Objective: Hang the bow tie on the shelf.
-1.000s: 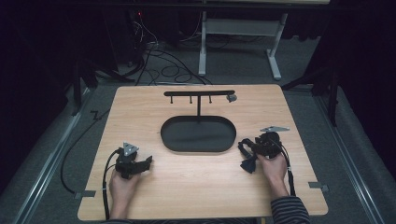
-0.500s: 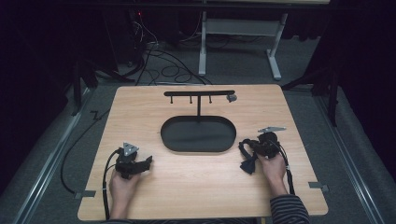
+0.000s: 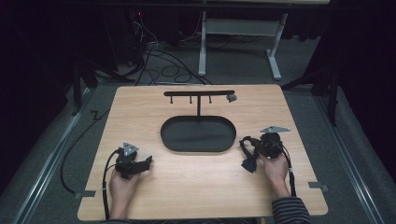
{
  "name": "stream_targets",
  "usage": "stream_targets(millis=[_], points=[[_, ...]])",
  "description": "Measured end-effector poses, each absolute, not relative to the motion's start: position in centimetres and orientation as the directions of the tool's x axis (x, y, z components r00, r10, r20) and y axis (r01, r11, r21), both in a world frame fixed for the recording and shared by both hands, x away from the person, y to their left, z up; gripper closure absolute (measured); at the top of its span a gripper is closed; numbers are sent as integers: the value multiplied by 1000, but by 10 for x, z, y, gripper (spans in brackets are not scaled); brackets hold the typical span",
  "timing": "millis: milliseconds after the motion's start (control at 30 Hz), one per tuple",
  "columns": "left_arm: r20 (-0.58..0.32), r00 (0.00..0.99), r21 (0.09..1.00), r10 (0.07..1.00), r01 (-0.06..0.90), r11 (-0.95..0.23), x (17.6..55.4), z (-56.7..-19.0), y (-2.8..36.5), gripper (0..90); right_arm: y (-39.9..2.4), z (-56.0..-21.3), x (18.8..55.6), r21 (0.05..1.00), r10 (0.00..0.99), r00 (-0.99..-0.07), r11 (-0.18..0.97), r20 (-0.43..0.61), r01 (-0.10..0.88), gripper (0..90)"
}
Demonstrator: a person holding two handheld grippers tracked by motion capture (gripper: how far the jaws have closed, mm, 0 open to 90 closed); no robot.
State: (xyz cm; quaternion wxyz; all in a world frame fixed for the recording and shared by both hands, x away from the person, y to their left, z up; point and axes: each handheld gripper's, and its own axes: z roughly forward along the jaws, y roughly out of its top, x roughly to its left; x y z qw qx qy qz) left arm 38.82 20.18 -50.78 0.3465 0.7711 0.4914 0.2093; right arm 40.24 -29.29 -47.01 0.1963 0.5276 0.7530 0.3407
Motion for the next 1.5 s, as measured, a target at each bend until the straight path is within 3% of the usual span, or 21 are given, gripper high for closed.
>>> stream_targets(millis=[533,1500], points=[[-17,430,740,903,613,-277,388,-508,202,273,-294,-442,383,783,920,-389,213,39,584,900],[-18,429,740,903,613,-276,388,-508,202,273,-262,-406,379,827,881,-473,279,-18,488,900]])
